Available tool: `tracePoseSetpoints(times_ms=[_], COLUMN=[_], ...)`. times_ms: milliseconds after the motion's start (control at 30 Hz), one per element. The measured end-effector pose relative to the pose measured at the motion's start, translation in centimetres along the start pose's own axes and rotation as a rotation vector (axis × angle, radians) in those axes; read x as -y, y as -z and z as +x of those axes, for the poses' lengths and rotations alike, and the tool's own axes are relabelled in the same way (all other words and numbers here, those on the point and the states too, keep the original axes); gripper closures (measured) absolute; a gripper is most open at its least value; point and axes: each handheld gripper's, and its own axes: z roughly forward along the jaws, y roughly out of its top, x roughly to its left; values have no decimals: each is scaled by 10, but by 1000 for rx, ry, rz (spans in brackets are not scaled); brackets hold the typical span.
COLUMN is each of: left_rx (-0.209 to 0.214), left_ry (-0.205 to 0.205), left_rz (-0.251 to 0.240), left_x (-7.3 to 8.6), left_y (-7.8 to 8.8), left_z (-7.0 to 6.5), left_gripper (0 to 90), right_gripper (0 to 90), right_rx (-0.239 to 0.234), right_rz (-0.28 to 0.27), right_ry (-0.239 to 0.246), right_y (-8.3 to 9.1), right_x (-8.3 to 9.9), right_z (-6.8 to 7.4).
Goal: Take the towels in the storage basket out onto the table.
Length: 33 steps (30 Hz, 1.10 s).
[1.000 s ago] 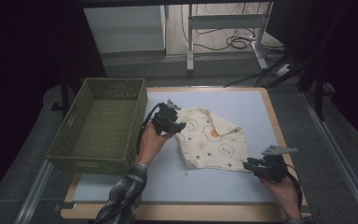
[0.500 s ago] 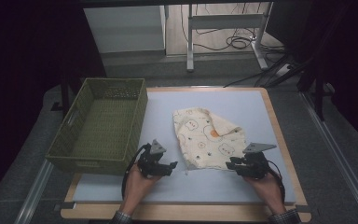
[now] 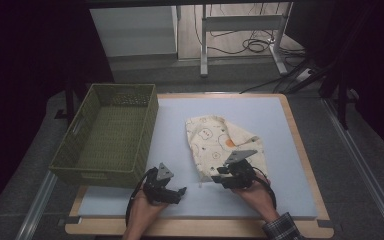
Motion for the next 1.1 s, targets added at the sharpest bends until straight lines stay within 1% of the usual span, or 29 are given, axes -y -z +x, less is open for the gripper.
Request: tracePoseSetpoints(times_ms=[133, 167, 200, 233, 267, 300, 400, 433, 467, 500, 533, 567, 600, 633, 733, 767, 800, 833, 867, 900, 933, 967, 1000, 1100], left_rx=[-1, 0, 0, 1, 1, 0, 0, 0, 0, 0, 0, 1, 1, 0, 1, 1, 0, -1, 1, 5, 10, 20, 32, 62], left_ry=[1, 2, 2, 4, 4, 4, 4, 8, 0, 0, 0, 0, 0, 3, 5, 3, 1, -2, -5, -3, -4, -3, 1, 3], left_rz=[-1, -1, -1, -3, -3, -4, -3, -7, 0, 0, 0, 0, 0, -3, -3, -3, 0, -4, -14, -14, -8, -5, -5, -28], left_x=[0, 0, 0, 0, 0, 0, 0, 0, 0, 0, 0, 0, 0, 0, 0, 0, 0, 0, 0, -1, -2, -4, -7, -14], left_y=[0, 0, 0, 0, 0, 0, 0, 0, 0, 0, 0, 0, 0, 0, 0, 0, 0, 1, 2, 4, 4, 4, 4, 3], left_z=[0, 0, 0, 0, 0, 0, 0, 0, 0, 0, 0, 0, 0, 0, 0, 0, 0, 0, 0, 1, 2, 2, 3, 1], left_gripper=[107, 107, 107, 108, 108, 108, 109, 109, 109, 109, 109, 108, 108, 108, 108, 110, 110, 164, 164, 233, 273, 342, 342, 444], right_gripper=[578, 700, 700, 831, 831, 852, 852, 796, 796, 749, 679, 667, 667, 666, 666, 666, 666, 666, 666, 667, 667, 668, 668, 694], right_rx=[2, 16, 16, 31, 31, 20, -3, -17, -17, -24, -28, -22, -22, -6, 16, 40, 40, 65, 65, 81, 98, 131, 131, 172], right_rz=[18, 44, 44, 47, 47, 38, -46, -79, -79, -94, -101, -84, -84, -75, -56, -44, -44, -28, -28, -20, -18, -10, -10, -12], right_ry=[39, 59, 59, 71, 71, 66, 60, 55, 55, 47, 35, 23, 23, 23, -2, -18, -18, -30, -30, -38, -44, -64, -64, -109], right_y=[-17, -25, -25, -29, -29, -29, -16, -6, -6, -2, 2, 7, 7, 10, 18, 24, 24, 32, 32, 36, 41, 51, 51, 68], right_x=[-15, -23, -23, -29, -29, -33, -46, -52, -52, -53, -53, -48, -48, -44, -27, -15, -15, -3, -3, 4, 11, 24, 24, 43], right_z=[7, 10, 10, 11, 11, 11, 11, 10, 10, 8, 6, 1, 1, 0, -9, -15, -15, -21, -21, -24, -27, -33, -33, -45])
